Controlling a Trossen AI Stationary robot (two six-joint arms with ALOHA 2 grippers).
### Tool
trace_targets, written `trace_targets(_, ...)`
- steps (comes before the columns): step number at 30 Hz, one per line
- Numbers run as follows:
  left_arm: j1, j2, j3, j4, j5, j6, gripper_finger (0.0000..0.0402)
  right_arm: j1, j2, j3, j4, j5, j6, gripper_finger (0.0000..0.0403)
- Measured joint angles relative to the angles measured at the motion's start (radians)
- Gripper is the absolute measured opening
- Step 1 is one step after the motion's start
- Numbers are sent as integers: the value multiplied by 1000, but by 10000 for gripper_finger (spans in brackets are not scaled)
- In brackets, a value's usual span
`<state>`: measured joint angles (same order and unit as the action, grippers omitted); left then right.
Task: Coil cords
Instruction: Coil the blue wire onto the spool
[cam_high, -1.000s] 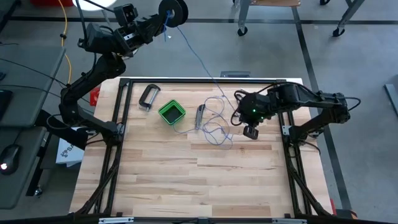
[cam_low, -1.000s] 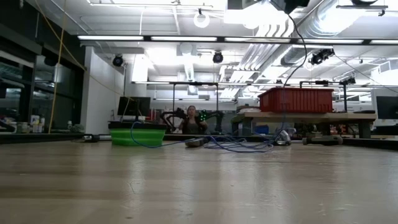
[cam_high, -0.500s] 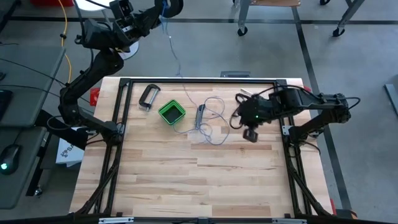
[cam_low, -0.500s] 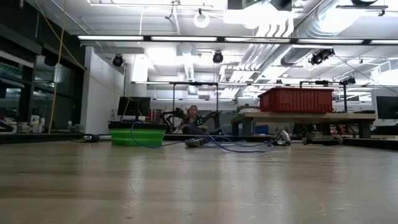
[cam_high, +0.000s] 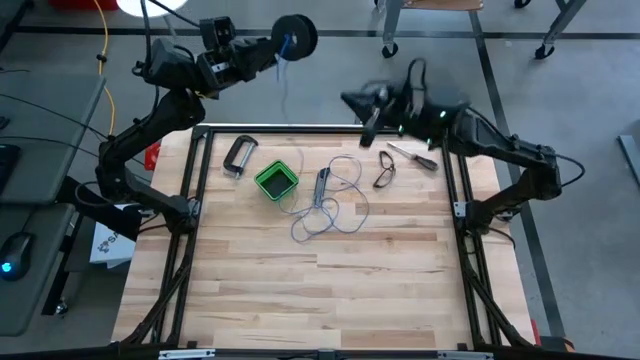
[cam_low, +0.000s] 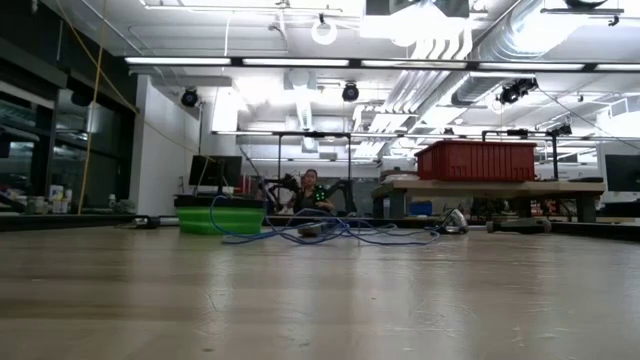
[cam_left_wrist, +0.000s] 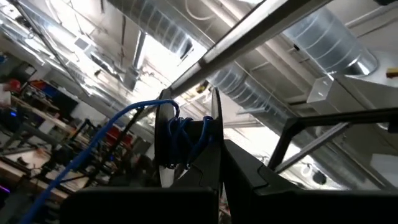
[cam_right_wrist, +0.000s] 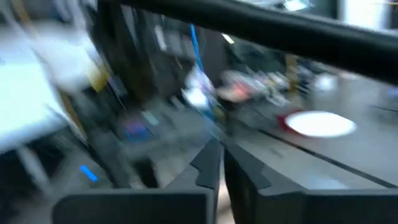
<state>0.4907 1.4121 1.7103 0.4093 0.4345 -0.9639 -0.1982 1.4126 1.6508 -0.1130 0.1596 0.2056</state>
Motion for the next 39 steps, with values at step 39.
trace_targets(39,-225,113,0,175,-35,-55,0,9,106,0,297,-332,-94,165)
